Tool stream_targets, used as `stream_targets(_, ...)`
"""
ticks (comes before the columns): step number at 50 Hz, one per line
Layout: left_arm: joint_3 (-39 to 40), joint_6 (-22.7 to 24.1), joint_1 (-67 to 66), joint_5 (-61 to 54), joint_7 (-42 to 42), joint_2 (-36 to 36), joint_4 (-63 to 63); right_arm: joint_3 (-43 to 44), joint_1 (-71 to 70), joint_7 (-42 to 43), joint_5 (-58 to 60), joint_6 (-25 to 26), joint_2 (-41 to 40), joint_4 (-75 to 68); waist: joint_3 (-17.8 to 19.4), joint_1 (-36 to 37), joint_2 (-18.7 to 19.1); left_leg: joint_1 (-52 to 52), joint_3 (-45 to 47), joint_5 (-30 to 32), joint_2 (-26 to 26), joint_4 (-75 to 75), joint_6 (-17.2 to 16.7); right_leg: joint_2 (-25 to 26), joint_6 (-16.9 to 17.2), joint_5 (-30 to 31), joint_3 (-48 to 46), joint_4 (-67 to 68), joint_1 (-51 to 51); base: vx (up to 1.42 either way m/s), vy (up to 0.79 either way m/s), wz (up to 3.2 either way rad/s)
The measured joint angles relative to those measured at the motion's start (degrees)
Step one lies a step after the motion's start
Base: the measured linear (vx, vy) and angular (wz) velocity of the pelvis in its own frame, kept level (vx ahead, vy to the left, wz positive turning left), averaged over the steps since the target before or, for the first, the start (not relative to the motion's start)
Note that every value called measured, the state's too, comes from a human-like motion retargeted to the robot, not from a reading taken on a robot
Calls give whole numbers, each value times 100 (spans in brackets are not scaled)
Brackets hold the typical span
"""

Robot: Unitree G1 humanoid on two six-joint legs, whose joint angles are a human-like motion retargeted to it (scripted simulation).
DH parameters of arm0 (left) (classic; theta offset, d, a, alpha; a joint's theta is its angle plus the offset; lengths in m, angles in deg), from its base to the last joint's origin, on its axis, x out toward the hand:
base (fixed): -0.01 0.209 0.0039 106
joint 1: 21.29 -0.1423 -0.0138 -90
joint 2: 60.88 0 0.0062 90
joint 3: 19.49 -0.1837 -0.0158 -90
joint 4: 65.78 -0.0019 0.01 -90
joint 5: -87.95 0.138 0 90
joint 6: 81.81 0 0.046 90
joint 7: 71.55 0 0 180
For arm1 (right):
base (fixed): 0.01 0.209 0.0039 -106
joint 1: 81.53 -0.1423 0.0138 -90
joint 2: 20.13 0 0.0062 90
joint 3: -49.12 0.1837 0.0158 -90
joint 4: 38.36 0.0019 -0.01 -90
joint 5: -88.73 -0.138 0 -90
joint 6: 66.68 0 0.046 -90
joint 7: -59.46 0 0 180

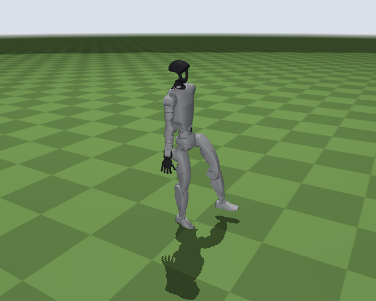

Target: Upper body actions

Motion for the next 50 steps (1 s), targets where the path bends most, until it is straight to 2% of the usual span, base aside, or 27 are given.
stream_targets(5,-181,3,399,49,-40,-191,441,348,238,119,-233,109,96,-307,-463,-464,182,734,-32,200,-235,263,-82,138,145,-41,-352,-127,-144,9,11,104)
stream_targets(8,-372,98,592,100,-65,-279,774,491,425,161,-406,246,138,-307,-690,-621,340,1170,28,-308,-246,-232,-383,320,208,-87,-545,-191,-205,13,10,91)
stream_targets(10,-502,144,659,141,-28,-316,928,533,473,236,-476,312,146,-307,-783,-702,412,1293,481,-457,-214,-674,-260,391,257,-110,-629,-221,-215,14,12,76)
stream_targets(13,-719,198,786,277,16,-386,1093,551,395,333,-550,321,122,-307,-903,-973,474,1337,727,-603,-266,-1123,-300,404,375,-138,-904,-262,-264,8,12,96)
stream_targets(17,-890,238,848,450,13,-464,1169,459,149,225,-613,200,30,-302,-835,-1077,452,1251,714,-699,-307,-1137,-289,363,473,-96,-1088,-290,-248,12,14,42)
stream_targets(20,-872,254,737,543,21,-468,1108,265,-12,101,-645,90,-108,-178,-763,-923,282,1299,755,-767,-432,-1103,-210,215,513,-22,-1141,-280,-224,14,11,-27)
stream_targets(25,-489,226,312,375,68,-317,614,-132,-260,-196,-478,-92,-367,333,-793,-522,-18,1531,1001,-913,-707,-1255,-82,-103,635,99,-1000,-212,-290,23,25,-62)
stream_targets(30,-30,128,138,67,55,-219,-355,-518,-351,-359,-202,-302,-480,959,-748,-455,-103,1669,999,-1054,-888,-1265,109,-304,827,66,-980,-25,-224,21,26,-19)
stream_targets(34,51,85,65,-81,-21,-213,-714,-542,-319,-237,0,-472,-456,1138,-677,-383,-62,1803,793,-1149,-940,-1219,250,-395,941,-40,-982,576,-215,21,29,17)
stream_targets(35,46,78,52,-64,-37,-213,-739,-509,-291,-178,37,-494,-444,1141,-682,-381,-38,1819,716,-1165,-933,-1201,275,-395,923,4,-959,769,-256,25,27,56)
stream_targets(38,-103,48,129,48,-15,-248,-776,-273,-199,-4,-9,-526,-359,1000,-701,-336,193,1827,429,-1237,-709,-1067,325,-532,735,748,-1092,2188,-699,22,28,62)
stream_targets(40,-199,45,214,109,36,-290,-748,-103,-196,-11,-103,-516,-287,835,-617,-437,368,1886,358,-1255,-496,-980,324,-553,356,1094,-760,3453,-1278,14,25,83)
stream_targets(42,-360,41,326,92,112,-348,-671,85,-152,-66,-170,-461,-248,675,-478,-687,449,1981,234,-1256,-347,-883,310,-539,337,951,-668,4117,-1765,14,9,111)
stream_targets(45,-480,-2,512,117,134,-436,-651,275,-60,-68,-292,-458,-198,514,-316,-1003,460,2085,94,-1261,-265,-801,327,-707,324,741,-997,3820,-2285,10,10,80)
stream_targets(50,-870,38,936,-28,166,-518,-340,464,116,34,-594,-448,-76,420,375,-1760,473,2306,-273,-1286,-81,-593,433,-681,-90,528,-907,1544,-3528,-3,3,84)
